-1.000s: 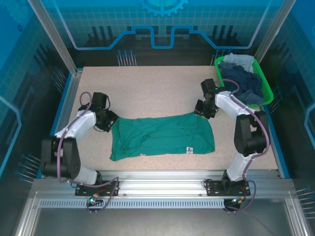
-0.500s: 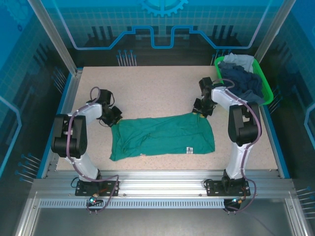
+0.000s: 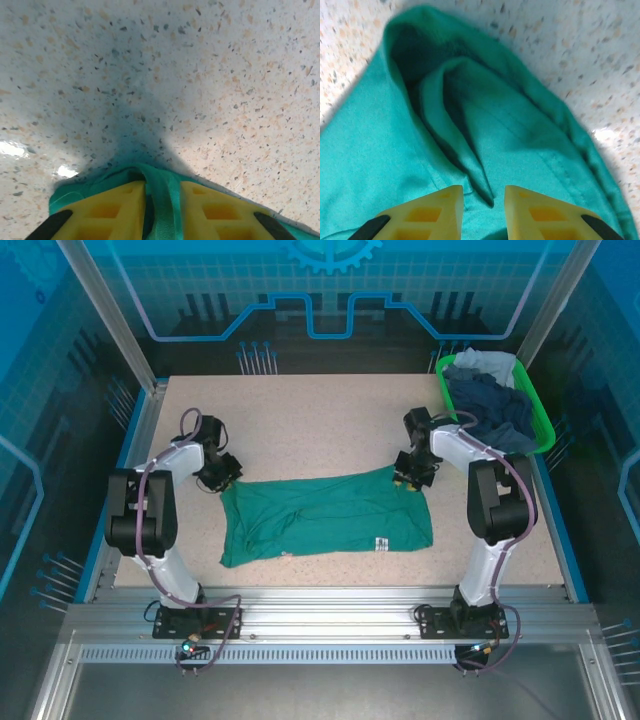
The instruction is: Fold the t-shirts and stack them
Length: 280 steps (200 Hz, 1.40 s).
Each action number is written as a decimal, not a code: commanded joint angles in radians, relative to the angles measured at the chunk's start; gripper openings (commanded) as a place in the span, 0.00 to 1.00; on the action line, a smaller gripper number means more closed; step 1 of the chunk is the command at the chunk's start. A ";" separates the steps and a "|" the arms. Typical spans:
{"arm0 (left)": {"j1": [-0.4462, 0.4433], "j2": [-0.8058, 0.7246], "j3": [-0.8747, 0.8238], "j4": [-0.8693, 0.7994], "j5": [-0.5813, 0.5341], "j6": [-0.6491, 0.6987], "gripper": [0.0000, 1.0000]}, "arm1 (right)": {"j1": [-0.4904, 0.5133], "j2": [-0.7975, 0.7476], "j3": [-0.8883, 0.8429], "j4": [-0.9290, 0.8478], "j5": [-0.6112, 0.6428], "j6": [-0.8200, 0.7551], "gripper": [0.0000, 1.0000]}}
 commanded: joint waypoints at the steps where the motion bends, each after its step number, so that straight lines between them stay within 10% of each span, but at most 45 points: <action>1: -0.003 -0.029 0.036 -0.104 -0.060 0.022 0.34 | 0.041 -0.068 -0.043 -0.005 -0.023 0.029 0.30; 24: -0.062 -0.157 0.029 -0.182 -0.119 0.010 0.40 | 0.129 -0.133 -0.068 0.018 -0.047 0.022 0.30; 98: -0.527 -0.277 -0.129 -0.185 0.049 -0.076 0.13 | 0.355 0.001 0.002 0.193 -0.231 0.094 0.29; 164: -0.633 -0.157 -0.105 -0.236 -0.056 0.103 0.29 | 0.278 0.209 0.258 0.019 -0.204 0.046 0.30; 280: -0.633 -0.068 -0.077 -0.255 -0.264 0.215 0.19 | 0.256 0.251 0.240 0.023 -0.199 0.040 0.29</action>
